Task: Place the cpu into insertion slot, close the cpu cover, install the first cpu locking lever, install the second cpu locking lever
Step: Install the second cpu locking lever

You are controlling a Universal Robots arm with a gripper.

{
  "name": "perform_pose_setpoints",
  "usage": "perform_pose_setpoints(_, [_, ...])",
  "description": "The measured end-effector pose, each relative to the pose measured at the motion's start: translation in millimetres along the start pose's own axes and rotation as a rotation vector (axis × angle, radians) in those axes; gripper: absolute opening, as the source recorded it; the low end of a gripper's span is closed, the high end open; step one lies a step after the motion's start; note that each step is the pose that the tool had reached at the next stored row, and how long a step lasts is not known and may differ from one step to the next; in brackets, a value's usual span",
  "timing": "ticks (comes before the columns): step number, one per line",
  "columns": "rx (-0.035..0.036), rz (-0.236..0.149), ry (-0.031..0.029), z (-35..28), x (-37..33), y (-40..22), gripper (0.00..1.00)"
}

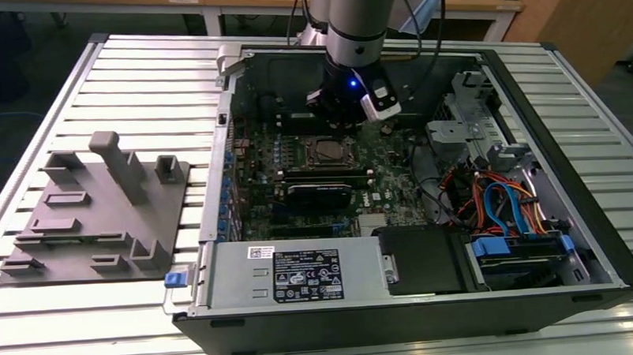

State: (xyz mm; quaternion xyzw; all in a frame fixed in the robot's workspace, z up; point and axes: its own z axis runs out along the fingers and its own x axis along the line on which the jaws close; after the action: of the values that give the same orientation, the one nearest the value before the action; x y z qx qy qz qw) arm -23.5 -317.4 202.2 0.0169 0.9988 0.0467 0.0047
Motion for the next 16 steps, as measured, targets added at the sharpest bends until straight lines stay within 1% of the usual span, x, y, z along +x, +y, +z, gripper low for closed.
perform_pose_setpoints(8, [0.0000, 0.000, 0.0000, -0.1, 0.0, -0.5, 0.10])
perform_pose_setpoints(14, [-0.0001, 0.000, 0.0000, -0.5, -0.2, -5.4, 0.10])
perform_pose_setpoints(16, [0.0000, 0.000, -0.0001, -0.6, -0.2, -6.1, 0.10])
